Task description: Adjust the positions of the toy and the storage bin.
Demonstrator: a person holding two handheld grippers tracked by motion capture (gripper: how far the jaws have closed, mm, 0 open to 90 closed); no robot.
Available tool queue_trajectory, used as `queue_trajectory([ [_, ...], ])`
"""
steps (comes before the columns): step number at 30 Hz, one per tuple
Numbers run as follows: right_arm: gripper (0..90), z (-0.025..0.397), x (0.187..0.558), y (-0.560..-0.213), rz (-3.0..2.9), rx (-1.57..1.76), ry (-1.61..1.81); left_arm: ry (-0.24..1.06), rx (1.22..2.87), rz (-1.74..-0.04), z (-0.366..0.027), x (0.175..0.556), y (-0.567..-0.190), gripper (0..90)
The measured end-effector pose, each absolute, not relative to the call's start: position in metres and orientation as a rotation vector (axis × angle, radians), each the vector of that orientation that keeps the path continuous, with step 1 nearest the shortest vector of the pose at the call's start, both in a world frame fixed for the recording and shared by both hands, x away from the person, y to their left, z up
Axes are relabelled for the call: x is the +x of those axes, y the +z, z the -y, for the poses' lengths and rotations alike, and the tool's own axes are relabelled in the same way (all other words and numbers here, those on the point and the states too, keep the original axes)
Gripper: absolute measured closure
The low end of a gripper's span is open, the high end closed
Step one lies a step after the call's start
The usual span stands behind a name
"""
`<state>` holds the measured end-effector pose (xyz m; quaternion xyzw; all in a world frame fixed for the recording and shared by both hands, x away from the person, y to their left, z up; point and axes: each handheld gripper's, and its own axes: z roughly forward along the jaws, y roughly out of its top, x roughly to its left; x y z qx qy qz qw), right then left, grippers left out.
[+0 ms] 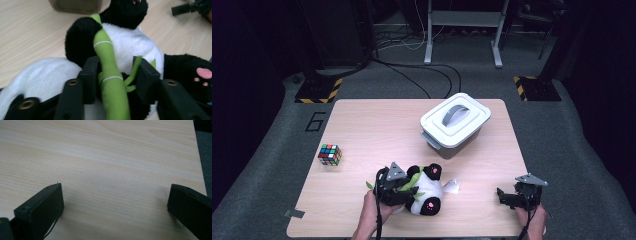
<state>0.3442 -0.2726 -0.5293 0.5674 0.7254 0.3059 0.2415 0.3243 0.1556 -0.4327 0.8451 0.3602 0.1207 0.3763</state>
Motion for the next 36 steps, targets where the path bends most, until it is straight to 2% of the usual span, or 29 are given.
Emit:
queue_trajectory([
  [1, 0.0, 0.272, 0.344, -0.529, -1.983, 1.552, 0.836, 0.315, 2.163, -0.905, -0.158, 0.324, -0.434, 65.5],
  [2, 0.0, 0.272, 0.344, -0.529, -1.983, 1.551, 0.835, 0.311, 2.163, -0.898, -0.159, 0.324, -0.434, 67.7],
  [7, 0.0, 0.272, 0.344, -0.529, -1.983, 1.552, 0.836, 0.313, 2.170, -0.867, -0.165, 0.326, -0.430, 72.7],
  [14, 0.4, 0.272, 0.343, -0.529, -1.983, 1.544, 0.832, 0.369, 2.122, -0.870, -0.179, 0.326, -0.423, 75.2],
  [23, 0.4, 0.273, 0.344, -0.529, -1.986, 1.549, 0.842, 0.361, 2.072, -0.929, -0.206, 0.334, -0.423, 75.9],
  [30, 0.5, 0.273, 0.344, -0.529, -1.983, 1.553, 0.838, 0.456, 2.019, -1.002, -0.229, 0.335, -0.418, 75.9],
  [36, 0.6, 0.272, 0.343, -0.529, -1.979, 1.547, 0.835, 0.480, 1.981, -1.039, -0.236, 0.340, -0.415, 75.8],
])
